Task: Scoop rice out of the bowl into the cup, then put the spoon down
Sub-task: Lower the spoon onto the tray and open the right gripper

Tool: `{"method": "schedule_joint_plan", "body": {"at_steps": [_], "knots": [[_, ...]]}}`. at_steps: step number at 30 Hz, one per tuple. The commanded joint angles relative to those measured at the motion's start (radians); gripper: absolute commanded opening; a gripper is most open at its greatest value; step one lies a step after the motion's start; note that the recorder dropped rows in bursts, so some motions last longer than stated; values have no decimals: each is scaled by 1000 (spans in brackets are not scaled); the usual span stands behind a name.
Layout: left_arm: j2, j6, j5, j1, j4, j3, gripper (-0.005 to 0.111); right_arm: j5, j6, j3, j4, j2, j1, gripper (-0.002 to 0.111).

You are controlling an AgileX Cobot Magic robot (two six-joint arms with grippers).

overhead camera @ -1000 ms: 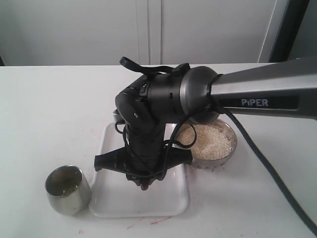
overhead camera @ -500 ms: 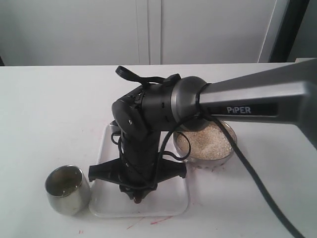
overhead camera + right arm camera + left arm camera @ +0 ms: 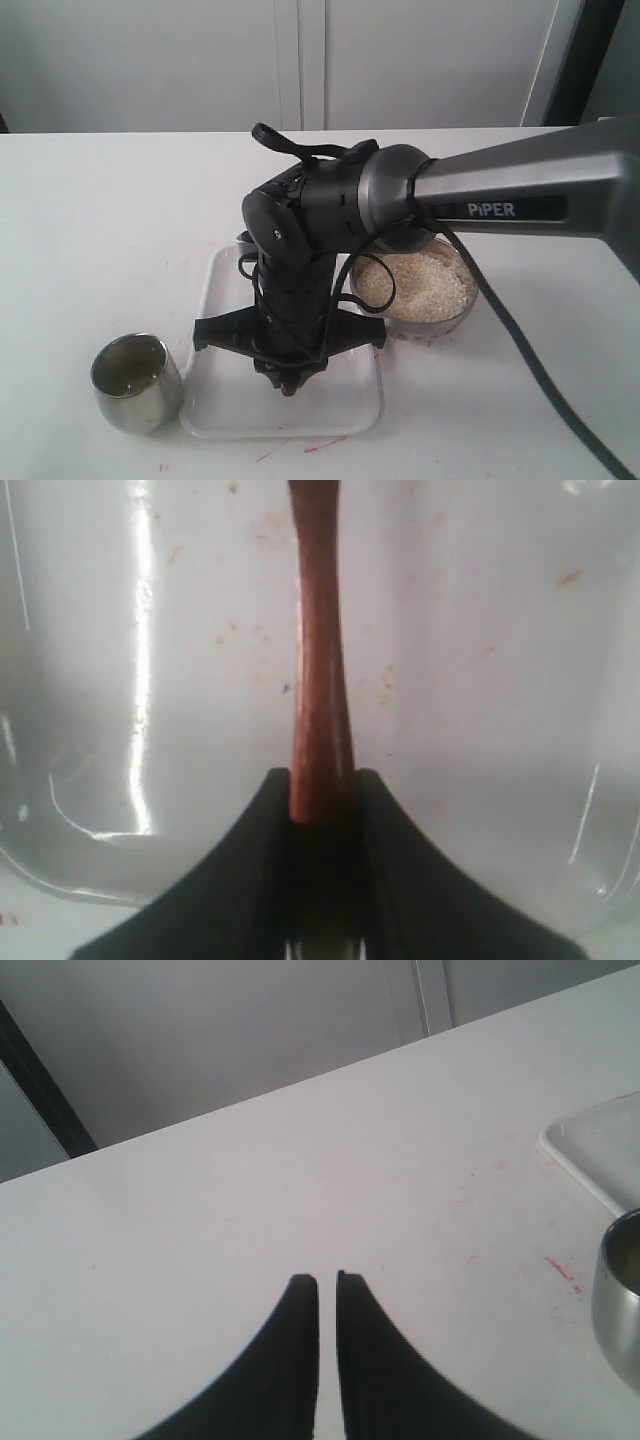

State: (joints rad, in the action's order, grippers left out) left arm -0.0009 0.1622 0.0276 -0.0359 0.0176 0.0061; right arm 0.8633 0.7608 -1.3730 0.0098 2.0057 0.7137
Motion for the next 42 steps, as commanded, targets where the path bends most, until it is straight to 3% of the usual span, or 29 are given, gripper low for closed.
{"method": "schedule_joint_plan", "body": {"at_steps": [1,9,21,27,36,42], "knots": [[1,-1,-6,3,-9,-6,14,-5,-10,-2,-10,-1,-7,7],[1,-1,-6,3,-9,-6,14,-53,-25,-2,-10,-1,-7,31],[1,-1,-6,3,-9,-6,14,-48,-62,-2,-10,-12,-7,32],[1,-1,-6,3,-9,-6,14,-44,-173,-2,-10,-83,-7,31],[1,-1,-6,3,-9,-6,14,227,-464,12,-10,-288,-5,1],[1,-1,-6,3,-9,-6,14,231,-503,160,-10,-528,-5,0]]}}
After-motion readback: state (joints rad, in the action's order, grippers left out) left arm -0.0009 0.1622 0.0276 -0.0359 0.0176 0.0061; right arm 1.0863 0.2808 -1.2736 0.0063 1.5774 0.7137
